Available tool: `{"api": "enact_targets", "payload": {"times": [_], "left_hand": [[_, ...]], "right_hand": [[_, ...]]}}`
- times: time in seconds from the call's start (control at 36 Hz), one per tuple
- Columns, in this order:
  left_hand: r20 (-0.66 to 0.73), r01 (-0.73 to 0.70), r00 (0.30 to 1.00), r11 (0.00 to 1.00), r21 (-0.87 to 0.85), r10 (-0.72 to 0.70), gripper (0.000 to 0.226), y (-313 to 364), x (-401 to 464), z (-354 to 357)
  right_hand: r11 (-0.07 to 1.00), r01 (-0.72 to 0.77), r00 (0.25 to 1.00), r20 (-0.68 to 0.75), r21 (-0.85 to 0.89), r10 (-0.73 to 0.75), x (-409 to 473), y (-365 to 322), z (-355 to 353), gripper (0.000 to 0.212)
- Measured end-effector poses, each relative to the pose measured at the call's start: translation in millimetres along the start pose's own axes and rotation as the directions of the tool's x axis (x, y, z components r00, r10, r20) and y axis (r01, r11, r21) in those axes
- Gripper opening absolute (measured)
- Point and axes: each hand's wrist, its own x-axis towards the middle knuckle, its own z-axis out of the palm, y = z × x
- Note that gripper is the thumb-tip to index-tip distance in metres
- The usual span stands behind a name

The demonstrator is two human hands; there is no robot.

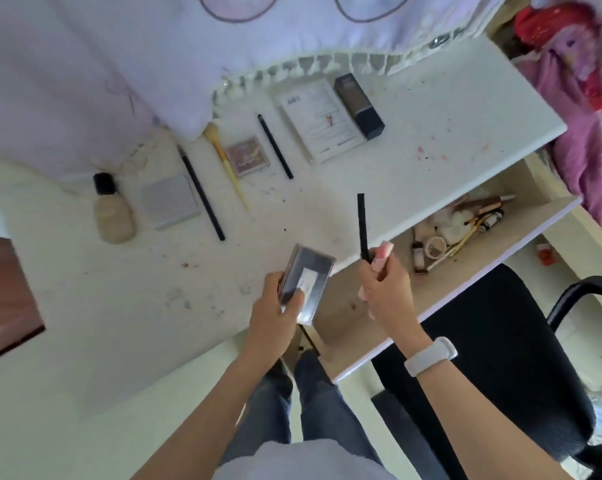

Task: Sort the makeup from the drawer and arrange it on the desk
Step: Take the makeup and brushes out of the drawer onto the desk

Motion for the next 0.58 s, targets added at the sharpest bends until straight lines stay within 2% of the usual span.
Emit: {"api": "enact_targets", "payload": {"times": [0.14, 0.22, 0.33, 0.44, 0.58], "left_hand": [[-0.146, 0.102, 0.977, 0.946, -0.307, -0.153, 0.017, -15, -8, -69], [-0.251, 0.131, 0.935, 0.904, -0.406, -0.249, 0.017, -33, -12, -104], [-0.363, 0.147, 0.874, 0.887, -0.438, -0.324, 0.017, -52, -15, -133], [-0.433, 0.189, 0.824, 0.898, -0.398, -0.365, 0.019, -63, -12, -152], [-0.505, 0.18, 0.808, 0.944, -0.275, -0.302, 0.026, -60, -3, -163]], "right_hand": [[0.987, 0.111, 0.961, 0.267, -0.112, -0.078, -19, -31, 72, 0.018], [0.967, 0.168, 0.922, 0.377, -0.19, -0.087, -32, -39, 116, 0.022], [0.898, 0.278, 0.885, 0.454, -0.341, -0.102, -43, -45, 159, 0.023], [0.837, 0.298, 0.902, 0.421, -0.459, -0.091, -47, -57, 190, 0.027], [0.751, 0.381, 0.889, 0.437, -0.539, -0.137, -42, -78, 210, 0.022]]}}
